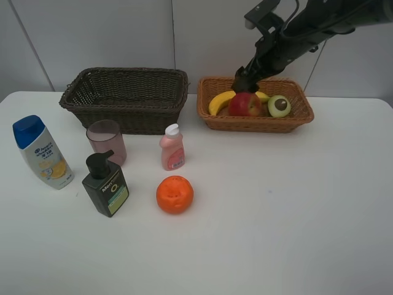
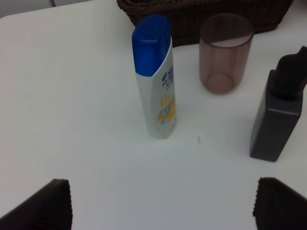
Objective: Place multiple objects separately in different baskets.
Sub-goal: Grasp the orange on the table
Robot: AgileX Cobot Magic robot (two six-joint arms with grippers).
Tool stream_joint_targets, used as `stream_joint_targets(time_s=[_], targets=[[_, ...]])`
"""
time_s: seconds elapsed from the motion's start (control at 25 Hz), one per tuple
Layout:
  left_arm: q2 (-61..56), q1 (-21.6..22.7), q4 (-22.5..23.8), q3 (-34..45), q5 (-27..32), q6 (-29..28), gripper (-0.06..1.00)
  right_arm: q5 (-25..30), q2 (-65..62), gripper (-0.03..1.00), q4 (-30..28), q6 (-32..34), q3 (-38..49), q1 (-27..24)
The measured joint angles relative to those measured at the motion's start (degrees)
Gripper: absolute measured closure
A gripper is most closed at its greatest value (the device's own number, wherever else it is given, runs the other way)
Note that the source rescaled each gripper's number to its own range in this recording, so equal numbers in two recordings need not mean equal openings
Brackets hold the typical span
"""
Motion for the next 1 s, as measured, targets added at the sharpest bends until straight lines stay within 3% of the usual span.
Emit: stream_joint_targets(time_s=[0.28, 0.56, 0.72, 1.0], targets=[[0.0, 0.0, 0.0, 0.0, 0.0, 0.0, -0.06, 7.8, -3.81, -0.03, -0.14, 1.28, 0.0, 1.51], [0.0, 0.0, 0.0, 0.0, 0.0, 0.0, -0.06, 15.13, -4.93, -0.03, -1.55, 9.06, 0.35, 6.31], [0.0, 0.0, 0.0, 0.0, 0.0, 0.0, -0.06, 16.4, -6.19, -0.03, -1.9, 12.08, 3.3, 10.05], [0.0, 0.0, 0.0, 0.0, 0.0, 0.0, -0.06, 16.16, -8.21, -0.03, -4.88, 27.9, 8.81, 16.37]])
